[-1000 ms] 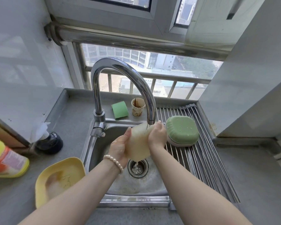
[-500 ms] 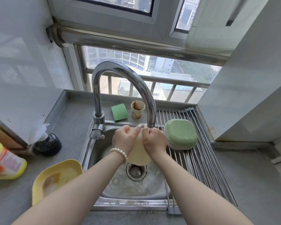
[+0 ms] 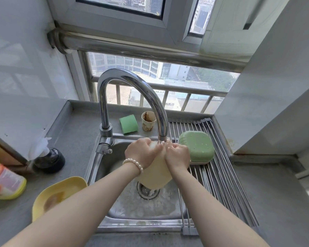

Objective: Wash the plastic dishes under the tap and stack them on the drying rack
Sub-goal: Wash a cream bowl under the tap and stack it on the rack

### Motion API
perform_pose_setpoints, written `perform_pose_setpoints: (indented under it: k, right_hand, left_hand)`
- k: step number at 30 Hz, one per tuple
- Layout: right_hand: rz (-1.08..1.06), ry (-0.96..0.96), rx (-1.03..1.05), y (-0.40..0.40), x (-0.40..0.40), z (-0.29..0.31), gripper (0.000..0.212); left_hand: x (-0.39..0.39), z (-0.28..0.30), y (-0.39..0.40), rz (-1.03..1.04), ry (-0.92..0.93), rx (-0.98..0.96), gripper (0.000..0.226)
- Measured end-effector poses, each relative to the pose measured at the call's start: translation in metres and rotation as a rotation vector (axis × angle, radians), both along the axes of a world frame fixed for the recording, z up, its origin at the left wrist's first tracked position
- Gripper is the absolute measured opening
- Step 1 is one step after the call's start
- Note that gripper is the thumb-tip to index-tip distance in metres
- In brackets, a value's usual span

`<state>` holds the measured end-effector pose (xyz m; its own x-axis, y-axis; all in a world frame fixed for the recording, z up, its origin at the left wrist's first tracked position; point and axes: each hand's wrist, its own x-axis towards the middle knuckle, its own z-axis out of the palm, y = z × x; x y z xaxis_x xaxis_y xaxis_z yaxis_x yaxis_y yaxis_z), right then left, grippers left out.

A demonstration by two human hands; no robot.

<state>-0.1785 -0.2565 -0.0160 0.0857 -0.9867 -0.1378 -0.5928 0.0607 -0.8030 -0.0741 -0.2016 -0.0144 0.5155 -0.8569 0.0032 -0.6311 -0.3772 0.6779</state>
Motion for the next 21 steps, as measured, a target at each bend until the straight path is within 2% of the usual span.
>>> perform_pose_setpoints:
  k: [3, 5, 6, 9, 11, 16, 19, 21]
  right_hand:
    - [-0.078, -0.060, 0.086, 0.003, -0.001, -0.003, 0.051]
    - [-0.129, -0.107, 0.137, 0.004, 0.000, -0.009, 0.049]
    - [-0.161, -0.142, 0.163, 0.005, 0.002, -0.011, 0.046]
    - [-0.215, -0.198, 0.185, 0.008, 0.007, -0.012, 0.036]
    - [-0.205, -0.192, 0.144, 0.010, 0.006, -0.010, 0.034]
    - [-0.199, -0.154, 0.089, 0.018, 0.000, -0.006, 0.044]
    - [-0.252, -0.227, 0.151, 0.022, 0.001, -0.006, 0.045]
    - [-0.296, -0.280, 0.202, 0.023, 0.000, -0.007, 0.042]
  left_hand:
    - [0.002, 0.007, -0.006, 0.111, 0.262, 0.066, 0.052]
    - [0.001, 0.010, -0.006, 0.156, 0.312, 0.052, 0.048]
    - [-0.001, 0.011, -0.004, 0.147, 0.222, 0.042, 0.043]
    - [-0.014, 0.001, 0.004, 0.039, -0.291, -0.031, 0.042]
    - [-0.022, -0.001, 0.007, 0.014, -0.370, 0.016, 0.047]
    - [-0.019, 0.003, -0.003, 0.111, -0.022, 0.006, 0.034]
    - [-0.006, 0.009, -0.008, 0.148, 0.242, -0.040, 0.044]
    - [-0.003, 0.011, -0.006, 0.136, 0.272, -0.083, 0.046]
